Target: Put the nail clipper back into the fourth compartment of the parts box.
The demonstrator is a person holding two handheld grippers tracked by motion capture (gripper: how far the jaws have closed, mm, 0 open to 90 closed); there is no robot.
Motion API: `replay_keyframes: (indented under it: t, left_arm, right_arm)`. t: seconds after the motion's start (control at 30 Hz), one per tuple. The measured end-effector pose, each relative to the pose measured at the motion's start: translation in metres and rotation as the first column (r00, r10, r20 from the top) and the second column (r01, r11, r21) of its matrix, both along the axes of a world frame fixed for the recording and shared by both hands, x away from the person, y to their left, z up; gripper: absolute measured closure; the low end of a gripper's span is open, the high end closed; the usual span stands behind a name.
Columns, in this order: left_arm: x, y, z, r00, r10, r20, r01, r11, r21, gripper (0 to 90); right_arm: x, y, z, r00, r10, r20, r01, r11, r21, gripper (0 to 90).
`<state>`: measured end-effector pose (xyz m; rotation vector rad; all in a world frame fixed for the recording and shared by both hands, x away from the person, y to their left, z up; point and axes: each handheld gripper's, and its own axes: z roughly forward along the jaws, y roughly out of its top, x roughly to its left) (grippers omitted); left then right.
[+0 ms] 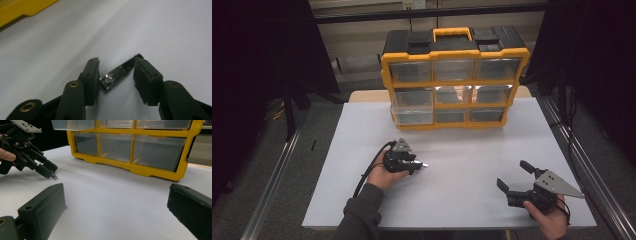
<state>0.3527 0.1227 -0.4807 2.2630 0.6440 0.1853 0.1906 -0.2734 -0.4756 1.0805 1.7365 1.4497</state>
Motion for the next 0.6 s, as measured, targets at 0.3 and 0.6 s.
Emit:
replay_keyframes:
  t: [0.3,0.6]
  left_arm:
    - [-0.0081,0.0001,-0.0001,0.9974,-0.071,-0.01,0.071,0.9973,-0.016,75.4]
    - [-0.0074,-0.0022,-0.0027,0.996,-0.088,0.016,0.088,0.9956,-0.032,70.1]
  right_arm:
    - [-0.0002,0.0,-0.0002,1.0,-0.005,-0.007,0.005,1.0,0.006,1.3]
    - [0.0002,-0.0001,-0.0004,1.0,-0.002,-0.004,0.002,1.0,0.003,1.3]
